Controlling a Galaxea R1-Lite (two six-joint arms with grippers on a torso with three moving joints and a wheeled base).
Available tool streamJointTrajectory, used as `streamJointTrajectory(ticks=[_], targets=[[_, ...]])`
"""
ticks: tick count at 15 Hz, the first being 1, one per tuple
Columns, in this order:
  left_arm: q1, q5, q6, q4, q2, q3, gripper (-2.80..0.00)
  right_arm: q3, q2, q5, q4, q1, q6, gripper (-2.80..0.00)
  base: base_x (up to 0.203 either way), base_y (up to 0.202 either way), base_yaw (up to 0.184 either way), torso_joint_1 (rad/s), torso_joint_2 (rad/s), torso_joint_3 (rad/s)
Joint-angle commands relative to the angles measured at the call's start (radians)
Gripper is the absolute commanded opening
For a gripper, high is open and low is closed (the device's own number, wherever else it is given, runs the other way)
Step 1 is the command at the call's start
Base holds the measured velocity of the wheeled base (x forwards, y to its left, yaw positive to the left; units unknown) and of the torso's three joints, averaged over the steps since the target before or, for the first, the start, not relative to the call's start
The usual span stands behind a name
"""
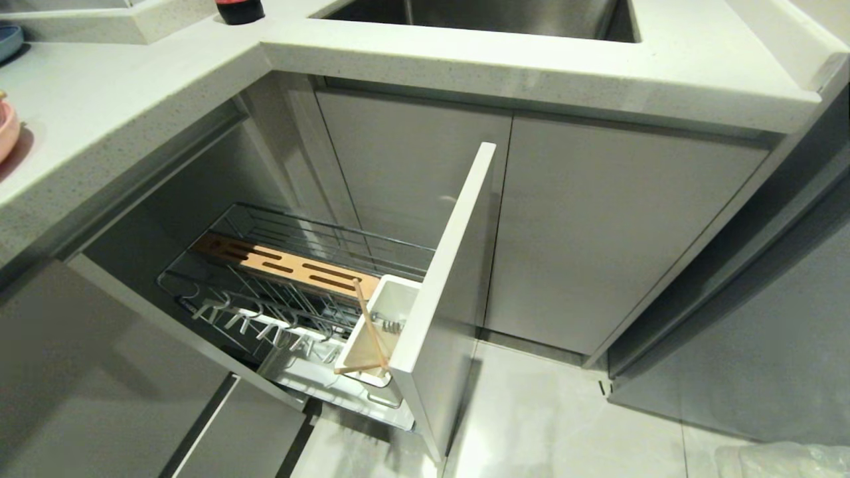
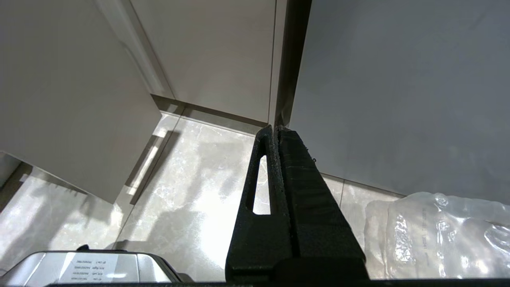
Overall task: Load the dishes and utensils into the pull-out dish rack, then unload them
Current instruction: Pick up the bowl and place it in the cupboard
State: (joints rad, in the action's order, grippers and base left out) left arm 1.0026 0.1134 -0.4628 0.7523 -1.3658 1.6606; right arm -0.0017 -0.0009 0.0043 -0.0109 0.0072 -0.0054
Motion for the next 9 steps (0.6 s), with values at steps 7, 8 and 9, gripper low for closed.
streamJointTrajectory(ticks=[7,8,9], targets=[[-0.008,-0.067,0.006,0.005,0.119,0.055,-2.80,0.000,0.001,0.000,0.000,0.000,-0.001,-2.80,0.000,0.000,0.000,0.000,0.00,0.000],[-0.032,-0.095,0.018,0.010,0.147,0.060,-2.80,0.000,-0.001,0.000,0.000,0.000,-0.001,-2.80,0.000,0.000,0.000,0.000,0.00,0.000],[-0.071,-0.112,0.038,0.020,0.172,0.062,-2.80,0.000,-0.001,0.000,0.000,0.000,-0.001,-2.80,0.000,0.000,0.000,0.000,0.00,0.000]])
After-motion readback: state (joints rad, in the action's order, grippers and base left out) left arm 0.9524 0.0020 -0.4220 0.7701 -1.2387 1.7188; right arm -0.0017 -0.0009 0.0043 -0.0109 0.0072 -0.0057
